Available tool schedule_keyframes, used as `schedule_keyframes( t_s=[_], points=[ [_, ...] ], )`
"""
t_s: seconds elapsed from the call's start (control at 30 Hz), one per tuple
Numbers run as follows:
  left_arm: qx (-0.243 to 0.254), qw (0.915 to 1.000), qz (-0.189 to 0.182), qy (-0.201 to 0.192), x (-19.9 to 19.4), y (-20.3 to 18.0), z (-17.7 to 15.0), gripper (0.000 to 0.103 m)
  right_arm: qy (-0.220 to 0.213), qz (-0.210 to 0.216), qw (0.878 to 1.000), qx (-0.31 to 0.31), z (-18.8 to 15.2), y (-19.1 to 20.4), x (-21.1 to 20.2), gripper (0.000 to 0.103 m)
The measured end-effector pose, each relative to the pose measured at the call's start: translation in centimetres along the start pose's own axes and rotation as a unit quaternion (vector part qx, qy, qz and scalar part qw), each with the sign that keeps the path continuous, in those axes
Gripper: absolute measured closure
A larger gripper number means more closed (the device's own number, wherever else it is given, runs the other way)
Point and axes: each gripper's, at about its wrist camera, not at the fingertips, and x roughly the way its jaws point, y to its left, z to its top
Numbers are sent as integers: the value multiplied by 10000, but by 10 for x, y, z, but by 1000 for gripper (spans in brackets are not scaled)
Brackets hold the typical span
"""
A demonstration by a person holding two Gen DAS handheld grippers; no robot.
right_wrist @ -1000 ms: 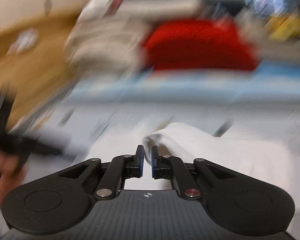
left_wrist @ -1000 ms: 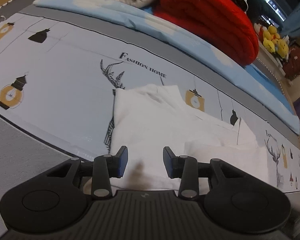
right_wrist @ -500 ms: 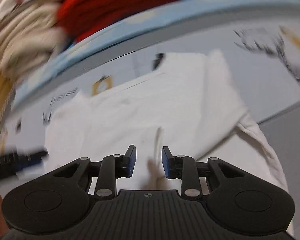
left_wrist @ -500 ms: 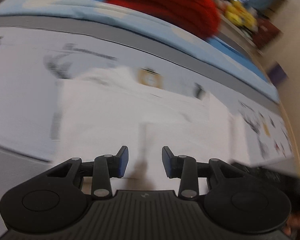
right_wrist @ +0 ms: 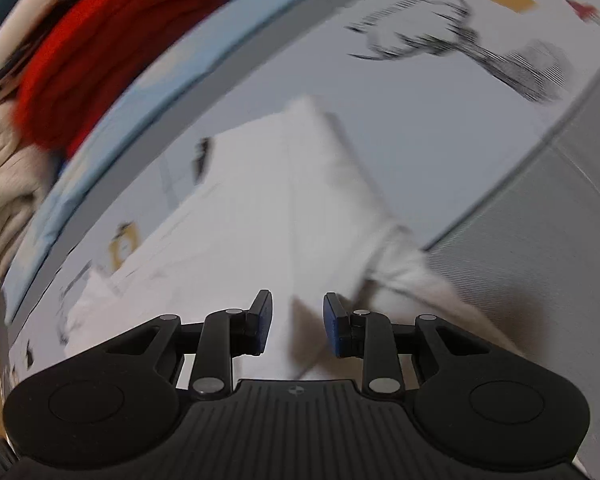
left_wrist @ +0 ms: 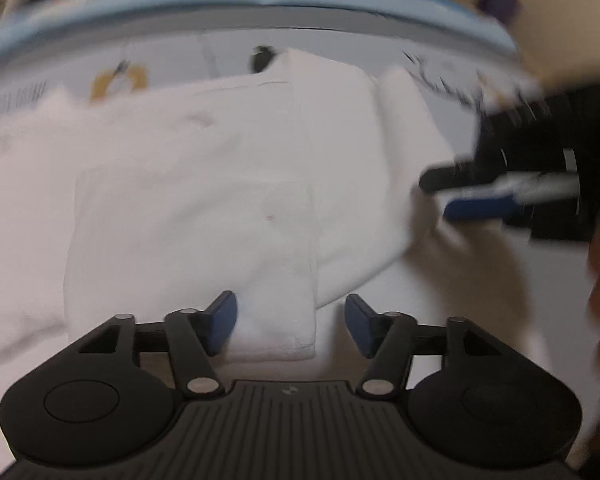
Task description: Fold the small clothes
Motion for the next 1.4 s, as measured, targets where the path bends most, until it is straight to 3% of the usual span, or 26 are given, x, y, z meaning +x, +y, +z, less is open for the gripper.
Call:
schedule_keyframes(
  t_s=[0.07, 0.13, 0.2, 0.27, 0.37, 0.47, 0.53, 0.67, 0.73, 0.77, 0.93, 1.03, 1.1, 1.13, 1.2, 1.27, 1.4],
  points=[
    [492, 9983, 324, -30, 3, -14, -6, 41, 74, -120, 9997, 216, 4, -9, 5, 73],
    [808, 9943, 676, -140, 1, -15, -9, 85, 151, -183, 9989, 414, 6, -16, 10, 73],
    [586, 9959, 630, -261, -14, 1, -5, 89, 218, -169, 9981, 549, 6, -20, 13, 72],
    [6, 9964, 574, -630, -42, 34, 3, 90, 263, -169, 9977, 608, 5, -20, 15, 70],
    [-1023, 9874, 474, -1115, -82, 96, 6, 90, 339, -128, 9970, 682, 4, -19, 18, 70],
    [-2308, 9632, 439, -1304, -104, 168, -6, 90, 323, -130, 9970, 689, 5, -17, 19, 70],
    [-3056, 9428, 444, -1254, -109, 211, -18, 90, 294, -136, 9970, 696, 5, -16, 19, 70],
    [-4124, 9049, -165, -1036, -107, 259, -43, 86, 257, -150, 9966, 769, 4, -16, 18, 70],
    [-4416, 8915, -393, -937, -101, 270, -50, 68, 243, -157, 9965, 790, 3, -14, 18, 70],
    [-4455, 8899, -441, -876, -97, 273, -51, 66, 240, -149, 9964, 799, 2, -15, 16, 70],
    [-4364, 8978, -233, -537, -77, 273, -46, 68, 229, -106, 9964, 812, 1, -13, 16, 70],
    [-3984, 9157, 342, -404, -72, 263, -36, 94, 212, -135, 9960, 853, 1, -14, 16, 72],
    [-3643, 9283, 533, -521, -77, 252, -29, 95, 181, -140, 9959, 872, 1, -14, 16, 88],
    [-3507, 9327, 548, -636, -83, 249, -27, 95, 178, -115, 9962, 850, 1, -13, 17, 91],
    [-3323, 9369, 485, -976, -93, 240, -20, 96, 130, -76, 9967, 799, 1, -11, 14, 99],
    [-3251, 9333, 419, -1470, -106, 233, -13, 97, 15, -16, 9963, 861, 3, -12, 9, 100],
    [-3282, 9035, -56, -2755, -137, 228, -10, 98, -813, 534, 9842, 1479, 5, -24, -22, 101]
  ],
)
